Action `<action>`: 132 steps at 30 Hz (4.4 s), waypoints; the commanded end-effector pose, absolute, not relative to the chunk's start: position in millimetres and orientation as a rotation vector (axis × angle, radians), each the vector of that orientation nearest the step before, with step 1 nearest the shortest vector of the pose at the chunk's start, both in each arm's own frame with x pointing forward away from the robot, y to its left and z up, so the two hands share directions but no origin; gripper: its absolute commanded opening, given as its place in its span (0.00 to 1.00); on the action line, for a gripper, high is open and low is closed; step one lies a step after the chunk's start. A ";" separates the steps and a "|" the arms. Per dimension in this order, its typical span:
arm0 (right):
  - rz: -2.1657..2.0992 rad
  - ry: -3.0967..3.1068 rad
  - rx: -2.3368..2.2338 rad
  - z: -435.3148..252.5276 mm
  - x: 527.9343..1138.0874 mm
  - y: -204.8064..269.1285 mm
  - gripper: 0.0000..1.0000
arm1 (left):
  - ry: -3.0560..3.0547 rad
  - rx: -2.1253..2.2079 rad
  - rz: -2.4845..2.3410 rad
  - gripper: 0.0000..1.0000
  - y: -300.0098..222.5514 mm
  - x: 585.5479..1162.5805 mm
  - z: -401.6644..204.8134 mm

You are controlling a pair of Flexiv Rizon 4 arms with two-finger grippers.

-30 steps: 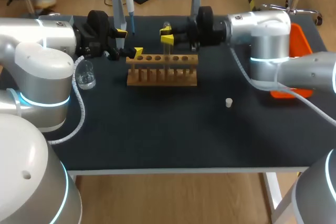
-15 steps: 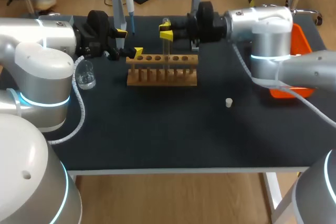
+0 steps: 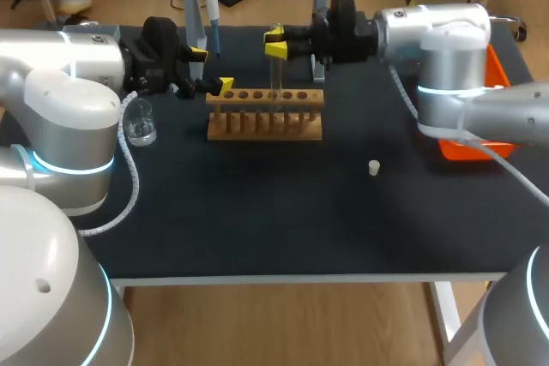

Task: Invert the test tube, pick up the pipette, mount the tip to pipette, aspirate from beaker and dispense into the tube, eject the tip, return the pipette, and cap with the stopper.

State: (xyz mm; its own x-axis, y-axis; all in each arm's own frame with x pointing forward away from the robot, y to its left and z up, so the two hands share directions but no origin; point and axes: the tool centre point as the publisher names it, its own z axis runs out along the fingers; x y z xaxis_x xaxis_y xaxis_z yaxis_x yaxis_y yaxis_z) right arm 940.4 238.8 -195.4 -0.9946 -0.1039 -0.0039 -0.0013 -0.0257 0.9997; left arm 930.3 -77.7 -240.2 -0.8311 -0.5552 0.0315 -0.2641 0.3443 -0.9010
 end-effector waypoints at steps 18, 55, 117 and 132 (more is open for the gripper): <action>-2.192 -2.169 -0.039 -167.8 892.0 184.6 0.00 | 2.335 -0.731 -1.482 1.00 -76.6 930.6 -239.6; -1.489 -1.763 -0.851 -167.8 918.1 179.9 0.00 | 2.335 -0.731 -1.482 1.00 -76.6 930.6 -239.6; -1.170 -1.257 -1.107 -191.9 908.4 167.6 0.00 | 2.335 -0.731 -1.482 1.00 -76.6 930.6 -239.6; -1.169 -1.257 -1.108 -192.0 908.3 167.5 0.00 | 2.335 -0.731 -1.482 1.00 -76.6 930.6 -239.6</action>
State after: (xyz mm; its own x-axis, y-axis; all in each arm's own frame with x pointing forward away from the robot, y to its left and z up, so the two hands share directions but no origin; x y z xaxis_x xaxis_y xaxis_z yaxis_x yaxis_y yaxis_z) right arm 907.5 168.5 -192.6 -0.0282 -0.0269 0.9992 0.9954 0.0910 0.0306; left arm 930.3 -77.7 -240.2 -0.8311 -0.5552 0.0315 -0.2641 0.3442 -0.9010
